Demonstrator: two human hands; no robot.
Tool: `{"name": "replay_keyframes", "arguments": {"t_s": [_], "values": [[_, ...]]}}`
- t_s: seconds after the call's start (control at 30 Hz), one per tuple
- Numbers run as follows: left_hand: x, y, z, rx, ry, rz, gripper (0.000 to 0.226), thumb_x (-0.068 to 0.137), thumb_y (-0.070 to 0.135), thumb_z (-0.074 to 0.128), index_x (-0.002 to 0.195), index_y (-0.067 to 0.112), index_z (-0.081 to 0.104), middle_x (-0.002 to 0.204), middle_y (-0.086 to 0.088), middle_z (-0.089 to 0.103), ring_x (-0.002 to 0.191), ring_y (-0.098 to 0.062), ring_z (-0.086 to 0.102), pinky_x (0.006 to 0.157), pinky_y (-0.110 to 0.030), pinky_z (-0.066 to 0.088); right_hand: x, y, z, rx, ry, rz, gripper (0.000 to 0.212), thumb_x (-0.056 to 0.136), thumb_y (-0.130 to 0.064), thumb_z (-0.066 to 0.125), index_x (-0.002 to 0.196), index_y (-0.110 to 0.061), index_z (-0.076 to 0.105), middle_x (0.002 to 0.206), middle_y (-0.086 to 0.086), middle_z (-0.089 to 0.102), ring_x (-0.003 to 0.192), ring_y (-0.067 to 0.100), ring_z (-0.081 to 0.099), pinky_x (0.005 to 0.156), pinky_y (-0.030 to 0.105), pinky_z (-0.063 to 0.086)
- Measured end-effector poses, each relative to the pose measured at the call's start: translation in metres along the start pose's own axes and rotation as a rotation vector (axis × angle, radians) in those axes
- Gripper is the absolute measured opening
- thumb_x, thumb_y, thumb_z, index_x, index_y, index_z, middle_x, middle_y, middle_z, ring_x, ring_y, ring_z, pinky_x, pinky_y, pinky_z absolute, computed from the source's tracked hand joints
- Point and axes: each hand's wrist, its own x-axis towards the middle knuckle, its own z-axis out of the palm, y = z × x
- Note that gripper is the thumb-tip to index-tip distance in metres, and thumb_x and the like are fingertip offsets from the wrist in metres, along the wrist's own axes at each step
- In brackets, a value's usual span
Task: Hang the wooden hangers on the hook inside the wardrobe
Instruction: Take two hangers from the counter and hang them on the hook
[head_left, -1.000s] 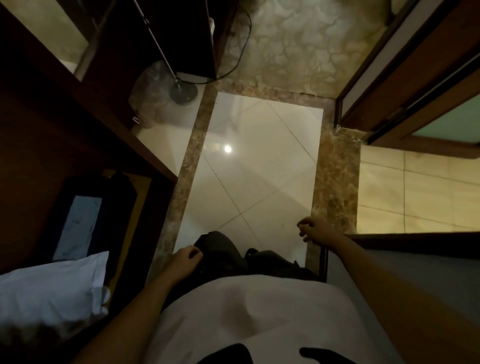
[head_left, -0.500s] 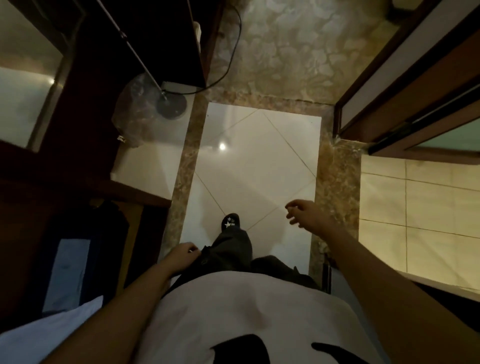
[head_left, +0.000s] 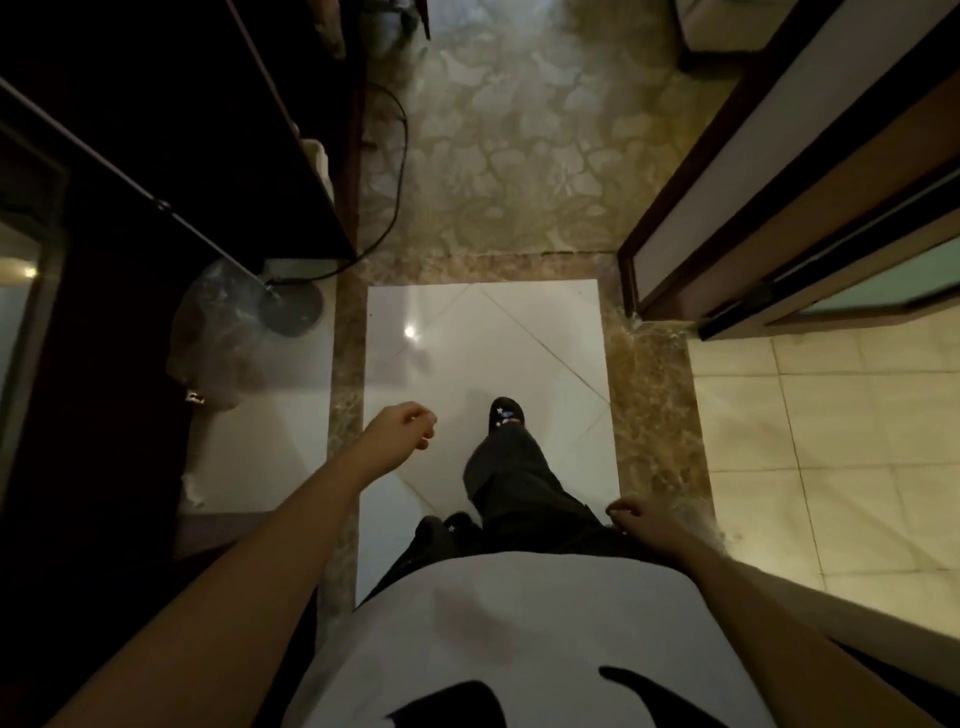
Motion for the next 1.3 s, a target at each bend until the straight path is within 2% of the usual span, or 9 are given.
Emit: {"name": "replay_keyframes", "arguments": {"t_s": [0.07,0.23,0.4,0.5,0.6,0.83,1.0,1.17,1.3], "values": [[0.016,0.009,-0.008,0.026,0.000,-0.026,0.020,0.097,0.022,0.043,0.103,0.010,0.057,0.097,-0.006,0.060,0.079,-0.011,0.057,0.069,-0.024,0.045,0.025,-0.031,-0.021,-0.003,-0.007,-0.037,0.028,0.095,-0.010,0.043,0.112,0.004,0.059,0.111,0.022,0.061,0.097,0.030,0.059,0.084,0.035,0.046],[0.036,0.010,-0.026,0.142,-0.002,-0.207,0.023,0.095,0.018,0.045,0.106,0.003,0.059,0.105,-0.016,0.060,0.096,-0.029,0.058,0.089,-0.038,0.048,0.091,-0.126,-0.092,-0.043,-0.038,-0.155,0.030,0.096,-0.013,0.043,0.117,0.002,0.057,0.097,0.015,0.062,0.085,0.026,0.061,0.063,0.024,0.046],[0.058,0.021,-0.037,0.150,0.041,-0.323,0.026,0.096,0.021,0.045,0.112,0.006,0.059,0.113,-0.015,0.061,0.091,-0.018,0.053,0.076,-0.029,0.042,0.138,-0.246,-0.157,-0.078,-0.069,-0.325,0.030,0.097,-0.014,0.042,0.119,0.000,0.055,0.108,0.018,0.062,0.087,0.022,0.058,0.059,0.020,0.042],[0.074,0.036,-0.041,0.092,0.131,-0.334,0.030,0.097,0.020,0.044,0.121,0.006,0.056,0.121,-0.016,0.059,0.096,-0.019,0.053,0.079,-0.024,0.037,0.157,-0.310,-0.189,-0.039,-0.067,-0.395,0.032,0.097,-0.016,0.041,0.121,-0.001,0.055,0.105,0.015,0.062,0.088,0.023,0.059,0.068,0.027,0.044],[0.099,0.056,-0.054,0.041,0.147,-0.340,0.031,0.097,0.020,0.043,0.121,0.004,0.055,0.122,-0.017,0.059,0.098,-0.020,0.052,0.080,-0.024,0.036,0.173,-0.356,-0.211,0.004,-0.078,-0.427,0.031,0.097,-0.014,0.038,0.122,-0.002,0.053,0.101,0.013,0.059,0.083,0.020,0.057,0.065,0.025,0.042],[0.191,0.108,-0.114,0.092,0.073,-0.325,0.028,0.096,0.018,0.046,0.114,0.002,0.060,0.117,-0.017,0.061,0.093,-0.018,0.051,0.079,-0.024,0.036,0.221,-0.387,-0.233,0.025,-0.079,-0.291,0.029,0.097,-0.013,0.040,0.119,-0.001,0.055,0.100,0.014,0.060,0.082,0.023,0.058,0.063,0.026,0.042],[0.262,0.170,-0.171,0.159,-0.012,-0.242,0.015,0.094,0.023,0.047,0.092,0.013,0.059,0.097,-0.010,0.061,0.089,-0.023,0.056,0.076,-0.029,0.041,0.246,-0.379,-0.255,-0.089,-0.049,-0.129,0.026,0.097,-0.011,0.041,0.110,0.003,0.058,0.090,0.010,0.060,0.076,0.017,0.057,0.064,0.025,0.047],[0.318,0.252,-0.227,0.230,-0.025,-0.053,0.023,0.095,0.021,0.047,0.107,0.005,0.059,0.096,-0.009,0.058,0.089,-0.022,0.054,0.077,-0.029,0.041,0.277,-0.403,-0.290,-0.209,-0.039,-0.086,0.026,0.094,-0.012,0.045,0.108,0.002,0.062,0.087,0.012,0.062,0.084,0.029,0.062,0.081,0.041,0.052],[0.350,0.292,-0.264,0.099,0.063,0.012,0.019,0.095,0.019,0.047,0.105,0.008,0.059,0.093,-0.006,0.058,0.091,-0.021,0.056,0.085,-0.035,0.045,0.302,-0.465,-0.310,-0.263,-0.057,-0.163,0.028,0.094,-0.012,0.044,0.104,0.008,0.060,0.083,0.015,0.059,0.075,0.024,0.055,0.063,0.030,0.045]]}}
